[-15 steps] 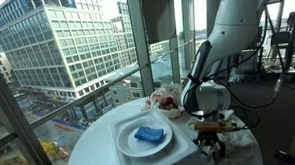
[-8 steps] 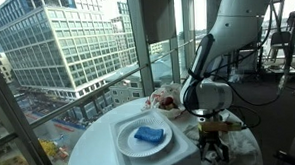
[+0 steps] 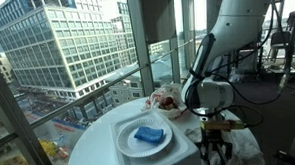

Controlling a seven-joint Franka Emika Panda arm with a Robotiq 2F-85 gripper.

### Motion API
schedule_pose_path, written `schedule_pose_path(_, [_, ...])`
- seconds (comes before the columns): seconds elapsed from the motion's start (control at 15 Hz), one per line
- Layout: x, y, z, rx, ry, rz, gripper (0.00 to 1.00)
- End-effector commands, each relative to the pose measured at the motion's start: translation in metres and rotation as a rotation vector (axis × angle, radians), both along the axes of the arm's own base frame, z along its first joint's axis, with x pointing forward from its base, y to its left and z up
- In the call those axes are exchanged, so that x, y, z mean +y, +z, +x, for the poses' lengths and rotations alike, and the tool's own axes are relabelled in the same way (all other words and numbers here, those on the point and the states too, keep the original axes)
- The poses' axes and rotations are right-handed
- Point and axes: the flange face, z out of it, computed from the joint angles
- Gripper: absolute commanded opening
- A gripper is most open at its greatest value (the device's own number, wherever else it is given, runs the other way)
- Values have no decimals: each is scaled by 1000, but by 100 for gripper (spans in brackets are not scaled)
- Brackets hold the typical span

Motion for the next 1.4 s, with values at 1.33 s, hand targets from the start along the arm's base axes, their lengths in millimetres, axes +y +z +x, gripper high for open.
schedule_pose_path(1.33, [-155, 60, 41, -291, -784, -199, 95])
